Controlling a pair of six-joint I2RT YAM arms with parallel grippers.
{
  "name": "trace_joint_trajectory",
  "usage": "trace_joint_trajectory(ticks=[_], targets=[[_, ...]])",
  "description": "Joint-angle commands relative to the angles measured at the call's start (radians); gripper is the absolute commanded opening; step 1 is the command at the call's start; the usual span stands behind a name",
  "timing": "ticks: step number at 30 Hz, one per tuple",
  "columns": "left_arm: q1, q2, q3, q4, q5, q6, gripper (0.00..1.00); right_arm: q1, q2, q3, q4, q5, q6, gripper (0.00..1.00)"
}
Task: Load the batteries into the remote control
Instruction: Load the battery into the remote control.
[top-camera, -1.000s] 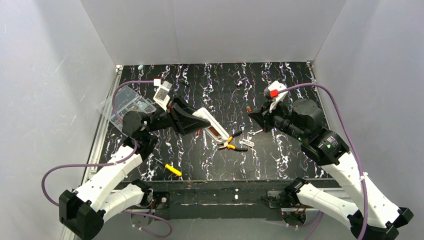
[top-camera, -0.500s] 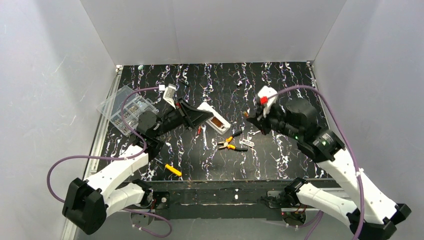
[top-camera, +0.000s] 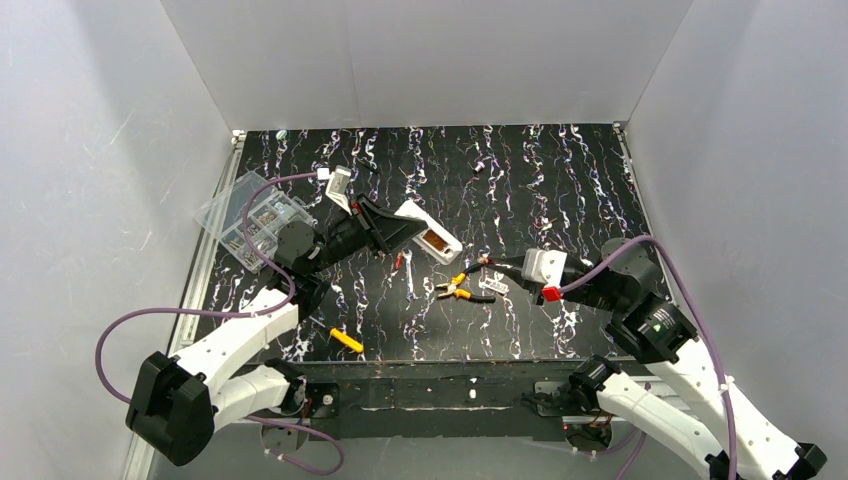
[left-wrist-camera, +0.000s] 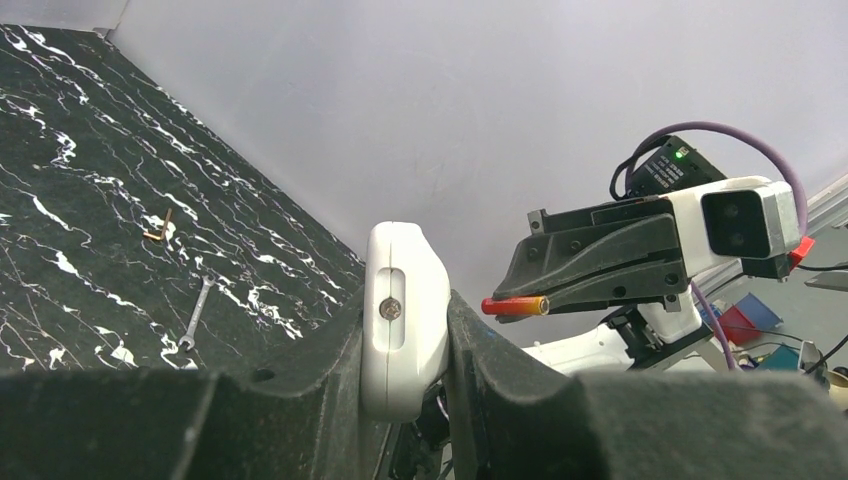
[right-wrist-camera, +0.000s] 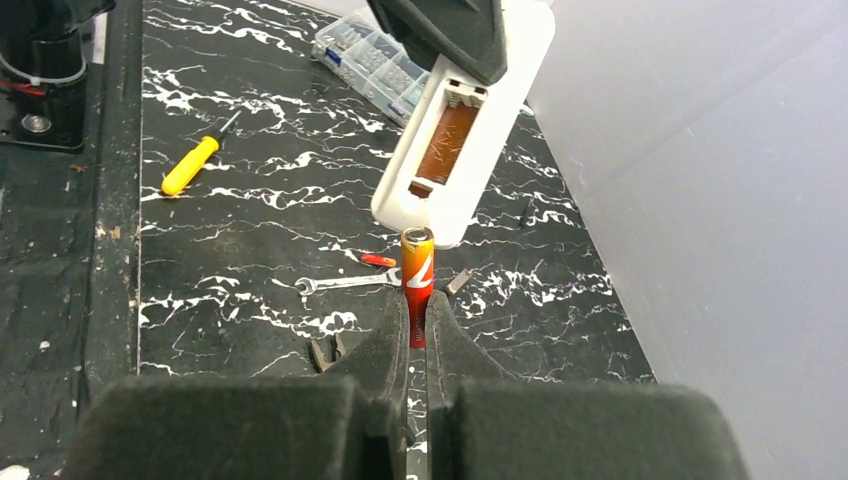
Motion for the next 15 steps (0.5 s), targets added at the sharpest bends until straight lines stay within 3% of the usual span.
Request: trace_joint_trajectory(ticks=[1, 11, 15], targets=[[-0.003, -0.033, 0.048, 0.125, 0.022, 0.008, 0.00, 0.005, -0.003, 0.028, 0.069, -0.060, -0.040, 0.01], [-0.007, -0.026, 0.050, 0.126, -0.006, -0.014, 0.00, 0.005, 0.055, 0.127, -0.033, -0.038, 0.086, 0.01], [-0.007, 0.001, 0.053, 0.122, -0.092, -0.102, 0.00, 0.006, 0.099, 0.201, -0.057, 0.088, 0.268, 0.01]])
